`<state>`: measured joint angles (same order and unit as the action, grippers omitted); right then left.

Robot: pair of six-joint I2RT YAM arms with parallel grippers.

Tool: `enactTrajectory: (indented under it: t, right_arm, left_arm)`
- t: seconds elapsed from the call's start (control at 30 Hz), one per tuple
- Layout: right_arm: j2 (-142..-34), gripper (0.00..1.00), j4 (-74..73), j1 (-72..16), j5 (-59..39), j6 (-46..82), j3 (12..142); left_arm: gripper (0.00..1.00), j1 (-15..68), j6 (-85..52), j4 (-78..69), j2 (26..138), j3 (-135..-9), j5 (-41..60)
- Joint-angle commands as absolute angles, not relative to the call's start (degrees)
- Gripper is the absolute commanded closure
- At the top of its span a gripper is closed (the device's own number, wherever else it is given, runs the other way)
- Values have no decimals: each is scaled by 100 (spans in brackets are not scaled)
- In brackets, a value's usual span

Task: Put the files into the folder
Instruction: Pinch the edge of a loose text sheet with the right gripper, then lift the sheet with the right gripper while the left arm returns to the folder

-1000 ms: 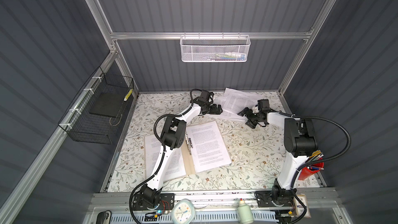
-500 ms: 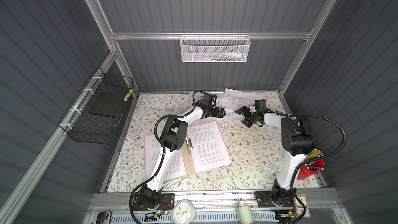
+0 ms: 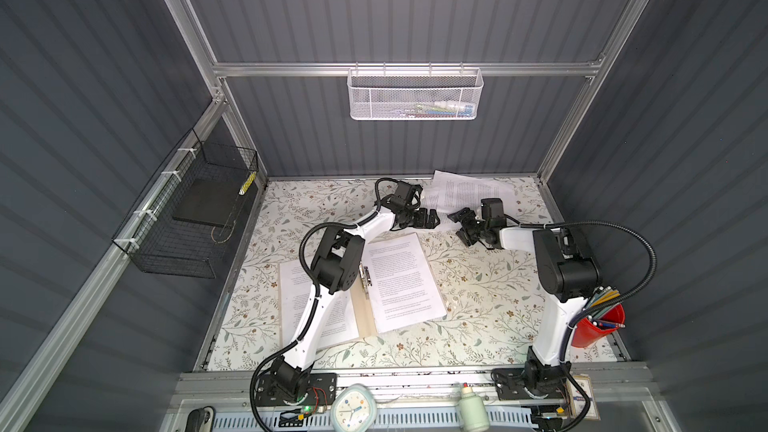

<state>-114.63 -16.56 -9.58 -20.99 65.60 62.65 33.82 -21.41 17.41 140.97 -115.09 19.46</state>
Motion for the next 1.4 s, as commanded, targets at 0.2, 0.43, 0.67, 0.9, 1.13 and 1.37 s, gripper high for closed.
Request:
enactTrajectory:
  t: [0.2, 0.43, 0.67, 0.9, 1.13, 1.37]
  right_arm:
    - [-11843, 24, -2318, -1168, -1515, 7232, 6199]
    - [-12084, 26, -2810, -1265, -1591, 7439, 6203]
    - [-12162, 41, -3119, -1366, -1348, 7674, 6152]
    - [-12173, 63, -3208, -1422, -1123, 7865, 6089]
    - [-11781, 100, -3498, -1406, -1007, 7989, 5646]
    - [-10752, 100, -3708, -1218, -814, 8424, 4772]
  left_arm:
    - [0, 3419, -2278, 2446, 14240, -11301, 2131]
    - [0, 3419, -2217, 2509, 14317, -11380, 2236]
    - [0, 3419, -2206, 2502, 14322, -11363, 2306]
    - [0, 3415, -2224, 2527, 14266, -11456, 2376]
    - [0, 3371, -2147, 2635, 14003, -11950, 2646]
    - [0, 3228, -2223, 2551, 13184, -12198, 2862]
